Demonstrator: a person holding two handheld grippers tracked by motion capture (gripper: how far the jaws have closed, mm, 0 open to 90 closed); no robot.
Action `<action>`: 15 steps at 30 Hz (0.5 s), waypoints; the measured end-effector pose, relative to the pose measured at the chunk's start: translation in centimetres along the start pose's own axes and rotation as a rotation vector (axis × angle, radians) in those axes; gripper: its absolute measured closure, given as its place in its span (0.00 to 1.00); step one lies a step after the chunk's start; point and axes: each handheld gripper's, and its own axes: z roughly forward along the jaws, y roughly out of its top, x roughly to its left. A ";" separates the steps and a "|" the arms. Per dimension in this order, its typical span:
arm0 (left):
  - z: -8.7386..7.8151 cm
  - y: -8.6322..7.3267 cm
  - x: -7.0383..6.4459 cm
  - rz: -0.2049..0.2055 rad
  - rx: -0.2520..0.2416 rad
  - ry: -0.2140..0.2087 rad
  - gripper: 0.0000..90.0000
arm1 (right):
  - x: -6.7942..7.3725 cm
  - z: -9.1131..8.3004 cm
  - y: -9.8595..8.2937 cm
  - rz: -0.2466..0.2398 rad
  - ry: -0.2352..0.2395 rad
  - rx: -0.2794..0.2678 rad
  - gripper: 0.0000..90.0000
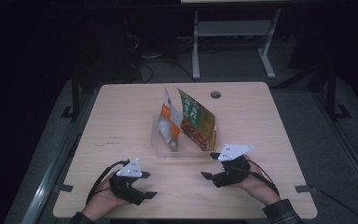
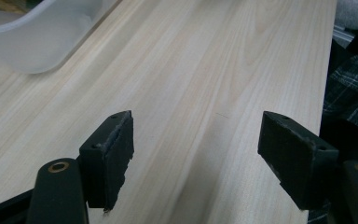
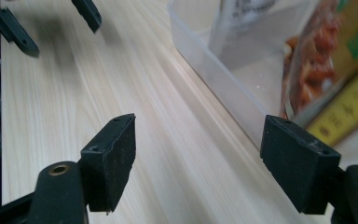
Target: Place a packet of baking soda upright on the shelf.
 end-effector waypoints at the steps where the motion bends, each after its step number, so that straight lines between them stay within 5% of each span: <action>1: 0.1 0.0 -0.1 -0.003 0.002 -0.001 0.29 | -0.1 -0.2 -0.5 -0.002 -0.003 0.007 0.28; 15: 0.7 0.0 -0.2 0.027 0.042 -0.018 0.28 | -0.4 -1.6 -4.7 0.004 -0.023 0.124 0.25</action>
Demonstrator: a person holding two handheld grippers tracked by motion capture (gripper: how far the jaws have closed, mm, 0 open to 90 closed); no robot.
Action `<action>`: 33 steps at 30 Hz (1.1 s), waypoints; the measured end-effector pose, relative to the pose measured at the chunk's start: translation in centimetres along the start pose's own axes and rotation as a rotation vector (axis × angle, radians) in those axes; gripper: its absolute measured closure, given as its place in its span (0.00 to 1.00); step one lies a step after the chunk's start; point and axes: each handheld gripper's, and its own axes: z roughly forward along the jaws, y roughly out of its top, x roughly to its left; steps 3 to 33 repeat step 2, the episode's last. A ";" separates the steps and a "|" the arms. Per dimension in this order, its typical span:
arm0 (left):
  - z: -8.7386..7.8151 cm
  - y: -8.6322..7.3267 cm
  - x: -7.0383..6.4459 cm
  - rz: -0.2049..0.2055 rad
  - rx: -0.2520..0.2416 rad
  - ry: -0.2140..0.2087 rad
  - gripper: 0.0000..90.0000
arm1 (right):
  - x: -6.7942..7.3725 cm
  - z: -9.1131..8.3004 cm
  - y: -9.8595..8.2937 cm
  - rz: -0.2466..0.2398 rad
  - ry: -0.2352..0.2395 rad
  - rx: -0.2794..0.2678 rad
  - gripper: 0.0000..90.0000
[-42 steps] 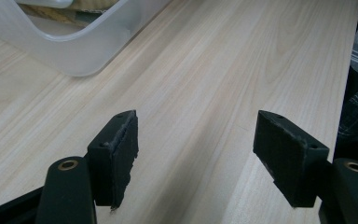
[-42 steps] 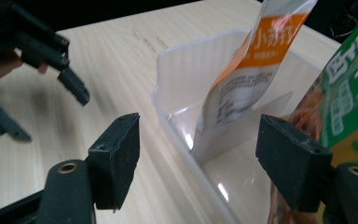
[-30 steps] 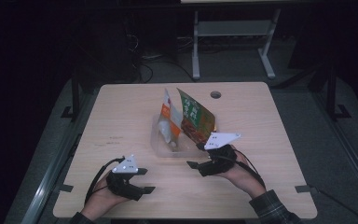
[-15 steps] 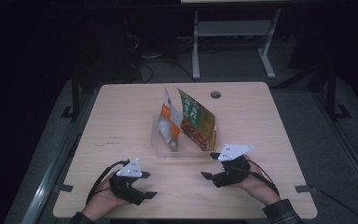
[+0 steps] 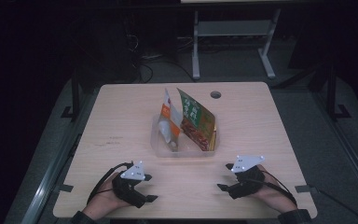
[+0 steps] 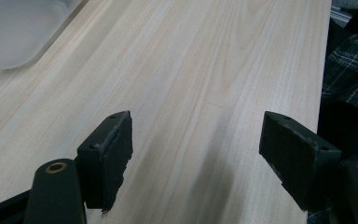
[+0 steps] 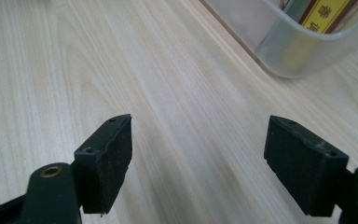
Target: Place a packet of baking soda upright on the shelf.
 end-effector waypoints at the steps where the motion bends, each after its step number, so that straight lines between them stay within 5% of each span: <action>1: 0.0 0.0 0.0 -0.001 -0.003 -0.001 0.28 | 0.0 -0.1 0.0 0.000 -0.001 -0.003 0.25; 33: 0.1 0.0 0.0 0.002 -0.002 -0.001 0.28 | 0.0 -0.1 0.0 -0.003 0.000 -0.006 0.25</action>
